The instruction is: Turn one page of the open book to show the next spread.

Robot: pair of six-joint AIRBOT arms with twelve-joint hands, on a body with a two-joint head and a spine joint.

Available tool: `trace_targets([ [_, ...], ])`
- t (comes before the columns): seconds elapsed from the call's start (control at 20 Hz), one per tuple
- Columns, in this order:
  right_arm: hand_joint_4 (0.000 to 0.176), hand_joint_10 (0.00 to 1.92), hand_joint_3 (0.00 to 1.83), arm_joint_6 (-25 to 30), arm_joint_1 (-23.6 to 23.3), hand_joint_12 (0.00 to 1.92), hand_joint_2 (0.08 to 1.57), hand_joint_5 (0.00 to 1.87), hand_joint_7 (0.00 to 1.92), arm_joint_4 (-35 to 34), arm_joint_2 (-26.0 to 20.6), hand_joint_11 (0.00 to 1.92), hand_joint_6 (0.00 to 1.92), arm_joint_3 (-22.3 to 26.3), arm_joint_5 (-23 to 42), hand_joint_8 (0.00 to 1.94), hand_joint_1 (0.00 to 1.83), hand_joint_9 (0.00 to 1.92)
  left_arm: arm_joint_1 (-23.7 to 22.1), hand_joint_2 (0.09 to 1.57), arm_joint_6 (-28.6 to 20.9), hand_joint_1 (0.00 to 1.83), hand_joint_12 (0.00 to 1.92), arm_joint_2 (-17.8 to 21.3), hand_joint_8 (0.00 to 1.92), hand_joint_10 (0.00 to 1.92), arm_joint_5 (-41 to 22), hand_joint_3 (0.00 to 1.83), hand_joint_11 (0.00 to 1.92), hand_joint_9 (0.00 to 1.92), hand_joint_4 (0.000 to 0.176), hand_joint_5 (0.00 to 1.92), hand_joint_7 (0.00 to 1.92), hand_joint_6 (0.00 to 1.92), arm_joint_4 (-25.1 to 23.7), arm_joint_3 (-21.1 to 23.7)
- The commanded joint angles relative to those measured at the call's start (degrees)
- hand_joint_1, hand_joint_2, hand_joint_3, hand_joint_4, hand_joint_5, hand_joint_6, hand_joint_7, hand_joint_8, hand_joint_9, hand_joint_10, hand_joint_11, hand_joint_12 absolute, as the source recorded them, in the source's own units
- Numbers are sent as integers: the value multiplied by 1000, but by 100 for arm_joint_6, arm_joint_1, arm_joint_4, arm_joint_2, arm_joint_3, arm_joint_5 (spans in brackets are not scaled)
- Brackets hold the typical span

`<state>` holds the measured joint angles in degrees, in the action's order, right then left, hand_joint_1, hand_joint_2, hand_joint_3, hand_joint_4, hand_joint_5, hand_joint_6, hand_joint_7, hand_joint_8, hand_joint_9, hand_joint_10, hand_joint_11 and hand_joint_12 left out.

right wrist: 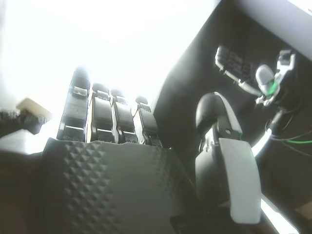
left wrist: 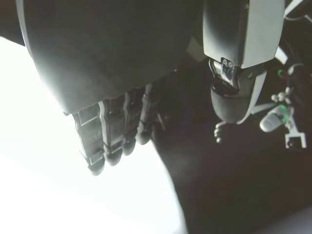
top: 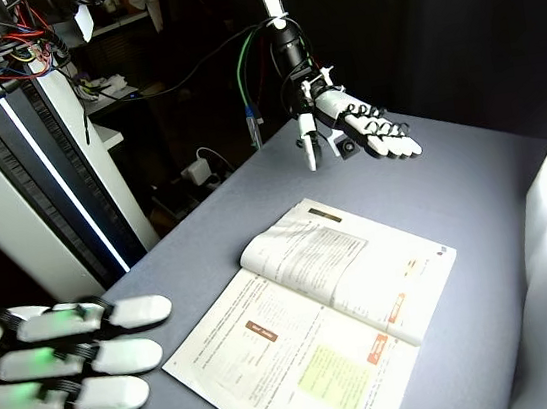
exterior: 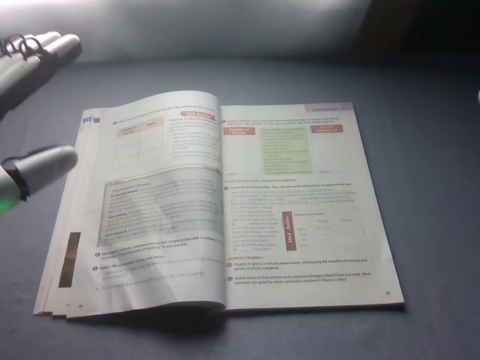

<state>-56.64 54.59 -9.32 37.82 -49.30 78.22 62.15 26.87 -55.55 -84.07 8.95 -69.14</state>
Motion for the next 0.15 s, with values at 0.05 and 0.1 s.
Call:
trace_targets([
  [0.05,10,0,9,45,33,0,1345,0,0,-44,-140,0,0,84,1279,0,347,0,-149,1344,100,187,0,5,0,0,-1212,4,0,0,82,0,0,0,187,34],
  [0.1,10,0,9,44,75,0,1345,0,0,-43,-193,0,0,119,1459,0,347,0,-233,1344,167,187,0,5,0,0,-1377,4,0,0,82,0,0,0,187,51],
])
